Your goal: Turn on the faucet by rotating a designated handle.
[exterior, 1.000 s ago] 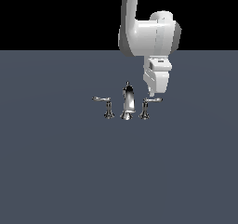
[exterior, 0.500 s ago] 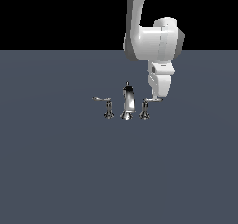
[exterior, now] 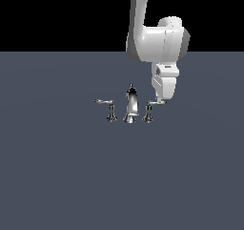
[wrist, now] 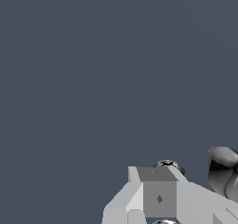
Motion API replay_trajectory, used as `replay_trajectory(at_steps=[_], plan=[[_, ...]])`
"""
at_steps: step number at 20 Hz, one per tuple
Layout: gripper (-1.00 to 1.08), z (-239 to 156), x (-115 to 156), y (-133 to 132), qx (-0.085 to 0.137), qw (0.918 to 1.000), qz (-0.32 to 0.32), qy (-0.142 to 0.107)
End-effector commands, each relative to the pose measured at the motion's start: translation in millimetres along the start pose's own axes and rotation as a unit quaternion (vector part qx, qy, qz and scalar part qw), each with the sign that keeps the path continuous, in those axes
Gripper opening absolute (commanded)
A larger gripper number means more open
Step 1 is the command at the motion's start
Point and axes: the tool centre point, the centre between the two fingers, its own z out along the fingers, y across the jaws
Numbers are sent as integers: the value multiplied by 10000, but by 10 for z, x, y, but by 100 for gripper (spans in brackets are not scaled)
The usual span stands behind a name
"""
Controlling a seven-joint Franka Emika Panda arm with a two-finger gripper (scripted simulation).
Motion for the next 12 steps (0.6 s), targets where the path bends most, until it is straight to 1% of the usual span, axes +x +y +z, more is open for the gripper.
replay_trajectory(at_steps=[1, 12], plan=[[-100, -1, 31, 63, 0, 10000, 4, 1], [-100, -2, 167, 387, 0, 10000, 4, 1]])
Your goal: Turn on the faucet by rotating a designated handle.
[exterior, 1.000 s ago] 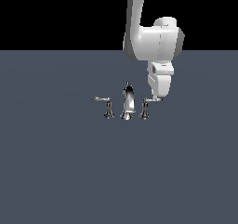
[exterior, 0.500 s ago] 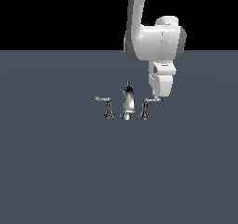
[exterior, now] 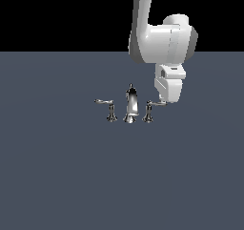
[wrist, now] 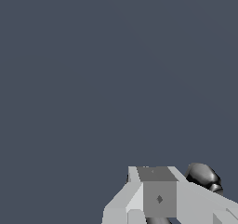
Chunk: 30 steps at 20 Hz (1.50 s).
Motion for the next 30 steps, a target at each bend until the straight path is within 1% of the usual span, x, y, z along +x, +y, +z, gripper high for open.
replay_trajectory(at_steps=[1, 2, 20, 22, 30], plan=[[-100, 0, 86, 105, -52, 10000, 50, 7], [-100, -1, -1, 18, -1, 10000, -6, -3], [-100, -4, -97, 559, -49, 10000, 47, 7], [-100, -1, -65, 522, -33, 10000, 61, 15], [-100, -4, -376, 672, -44, 10000, 55, 10]])
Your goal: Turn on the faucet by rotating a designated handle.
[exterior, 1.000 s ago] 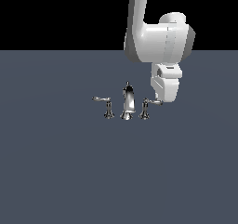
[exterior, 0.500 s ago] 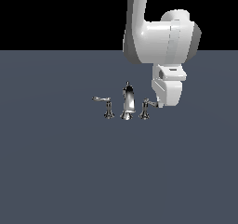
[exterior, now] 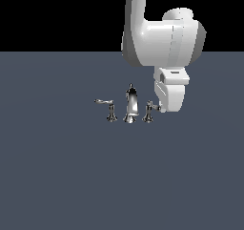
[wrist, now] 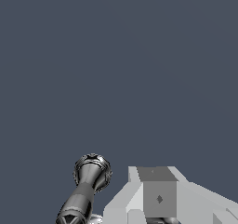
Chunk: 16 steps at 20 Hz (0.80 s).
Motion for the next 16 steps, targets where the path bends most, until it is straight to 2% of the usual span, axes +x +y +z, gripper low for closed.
replay_trajectory(at_steps=[1, 5, 6, 16], plan=[[-100, -6, -232, 39, -12, 9999, -101, -32], [-100, -7, -353, 101, -17, 9999, -105, -34], [-100, -1, -118, 105, -12, 10000, 52, 7], [-100, -8, -840, -83, -20, 9999, -106, -35]])
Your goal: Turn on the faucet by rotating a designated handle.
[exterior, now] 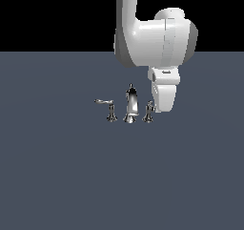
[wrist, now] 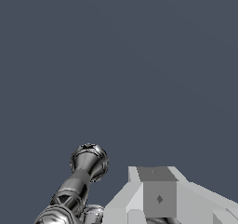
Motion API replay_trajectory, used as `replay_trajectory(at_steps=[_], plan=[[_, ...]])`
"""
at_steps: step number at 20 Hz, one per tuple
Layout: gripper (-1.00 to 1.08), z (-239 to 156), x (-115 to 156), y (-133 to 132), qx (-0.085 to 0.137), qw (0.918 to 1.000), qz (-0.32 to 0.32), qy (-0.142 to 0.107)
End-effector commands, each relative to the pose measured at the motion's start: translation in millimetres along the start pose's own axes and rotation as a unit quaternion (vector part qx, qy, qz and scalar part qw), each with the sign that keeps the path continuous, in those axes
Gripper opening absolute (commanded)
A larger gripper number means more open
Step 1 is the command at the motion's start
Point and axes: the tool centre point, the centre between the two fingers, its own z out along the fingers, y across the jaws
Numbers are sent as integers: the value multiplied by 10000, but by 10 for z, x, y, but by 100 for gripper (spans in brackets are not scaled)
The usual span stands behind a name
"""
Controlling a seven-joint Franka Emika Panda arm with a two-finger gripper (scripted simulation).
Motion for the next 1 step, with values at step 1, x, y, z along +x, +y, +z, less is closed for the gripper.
replay_trajectory(at_steps=[1], plan=[[-100, -17, -666, -81, 38, 9989, -451, -113]])
